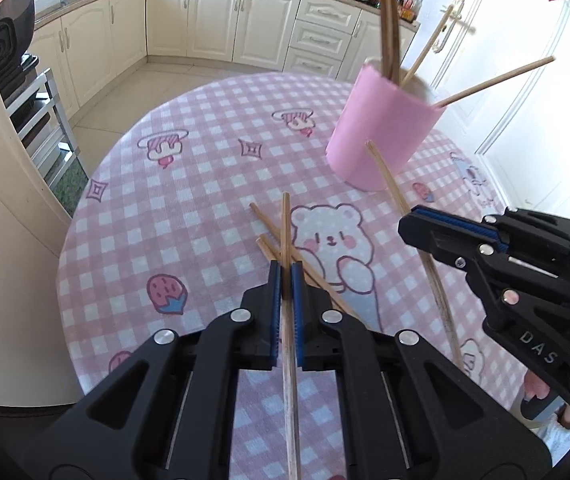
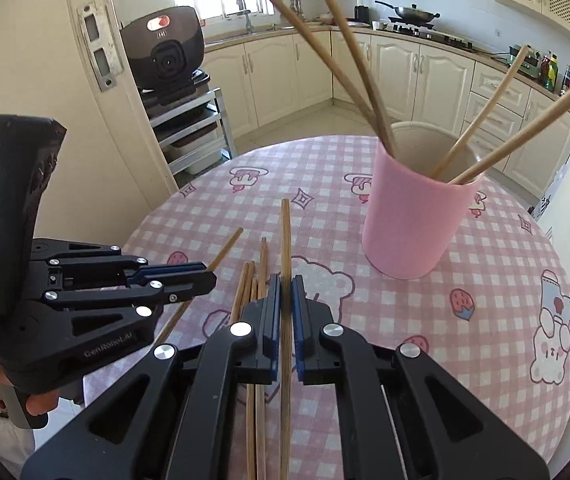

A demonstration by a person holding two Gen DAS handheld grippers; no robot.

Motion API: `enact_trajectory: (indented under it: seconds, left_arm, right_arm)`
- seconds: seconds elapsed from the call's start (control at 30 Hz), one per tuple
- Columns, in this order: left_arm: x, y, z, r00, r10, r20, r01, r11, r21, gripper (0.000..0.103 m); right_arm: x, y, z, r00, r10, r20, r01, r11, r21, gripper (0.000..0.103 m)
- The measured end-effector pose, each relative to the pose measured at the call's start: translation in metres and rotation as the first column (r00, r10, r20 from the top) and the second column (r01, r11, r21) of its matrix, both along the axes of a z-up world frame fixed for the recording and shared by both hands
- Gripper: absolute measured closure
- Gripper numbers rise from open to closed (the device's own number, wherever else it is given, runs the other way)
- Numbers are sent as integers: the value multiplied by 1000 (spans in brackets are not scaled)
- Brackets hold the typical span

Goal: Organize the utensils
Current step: 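Close the right gripper on one chopstick while the left gripper grasps another, then lift both held chopsticks and carry them over the pink cup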

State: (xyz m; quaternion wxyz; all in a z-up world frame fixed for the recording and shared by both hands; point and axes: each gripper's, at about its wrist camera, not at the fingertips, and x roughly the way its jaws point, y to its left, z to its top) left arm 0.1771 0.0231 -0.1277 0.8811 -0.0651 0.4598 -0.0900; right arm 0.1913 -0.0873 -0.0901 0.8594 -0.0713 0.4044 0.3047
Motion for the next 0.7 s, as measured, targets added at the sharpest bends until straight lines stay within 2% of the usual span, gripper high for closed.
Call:
enact_trajectory:
  seconds: [0.2, 0.37, 0.5, 0.7]
  left_arm:
    - [-21, -4, 43, 995, -14, 103, 17, 1000, -26, 97]
    - [-43, -9, 81, 979, -30, 203, 38, 999, -36, 97]
    - [-55, -13, 101, 965, -38, 261, 52, 997, -48, 97]
    - [-65, -16, 118, 952, -57, 302, 78, 995, -58, 97]
  right_arm:
    - [-16, -17, 29, 998, -18, 54, 14, 997, 72, 99]
    - [-30, -27, 59, 992, -33, 124, 16, 991, 132, 99]
    - [-41, -34, 78, 984, -40, 176, 10, 986, 168, 99]
    - [-49, -43, 97, 969, -65, 239, 19, 981, 194, 99]
